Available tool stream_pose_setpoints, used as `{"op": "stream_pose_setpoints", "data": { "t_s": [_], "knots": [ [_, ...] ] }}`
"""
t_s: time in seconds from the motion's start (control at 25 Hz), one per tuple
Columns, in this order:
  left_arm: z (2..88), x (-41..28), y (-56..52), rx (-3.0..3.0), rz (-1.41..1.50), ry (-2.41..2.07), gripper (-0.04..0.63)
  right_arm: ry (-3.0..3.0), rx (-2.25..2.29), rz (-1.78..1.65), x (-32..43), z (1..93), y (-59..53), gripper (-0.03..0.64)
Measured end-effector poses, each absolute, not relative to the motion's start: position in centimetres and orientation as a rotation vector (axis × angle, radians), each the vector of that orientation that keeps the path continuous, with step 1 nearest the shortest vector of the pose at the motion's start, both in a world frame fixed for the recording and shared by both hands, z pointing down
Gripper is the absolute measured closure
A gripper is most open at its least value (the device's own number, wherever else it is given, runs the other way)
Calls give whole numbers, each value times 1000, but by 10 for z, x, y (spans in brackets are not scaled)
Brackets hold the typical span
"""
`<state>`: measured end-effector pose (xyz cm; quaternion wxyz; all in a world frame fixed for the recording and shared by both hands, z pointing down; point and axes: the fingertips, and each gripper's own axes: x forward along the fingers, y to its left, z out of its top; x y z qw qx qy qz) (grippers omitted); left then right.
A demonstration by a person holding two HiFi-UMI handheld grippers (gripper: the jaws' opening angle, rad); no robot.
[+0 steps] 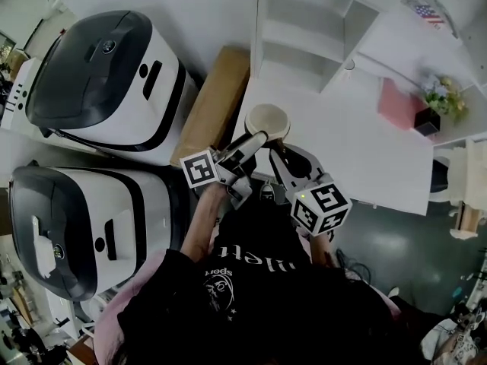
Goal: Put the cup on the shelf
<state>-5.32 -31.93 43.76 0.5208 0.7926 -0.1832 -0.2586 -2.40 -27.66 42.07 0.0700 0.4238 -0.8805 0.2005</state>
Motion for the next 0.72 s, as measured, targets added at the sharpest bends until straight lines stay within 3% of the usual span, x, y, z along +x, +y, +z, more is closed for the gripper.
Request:
{"op": "stream_pose_setpoints", "data": {
  "t_s": [0.32, 0.72],
  "knots": [
    [461, -12, -374, 1902, -553, -446, 207, -2685, 1350, 879, 25, 443, -338, 537],
    [495, -10, -417, 1886, -473, -559, 207, -2600, 1483, 948, 73, 483, -408, 537]
  ]
}}
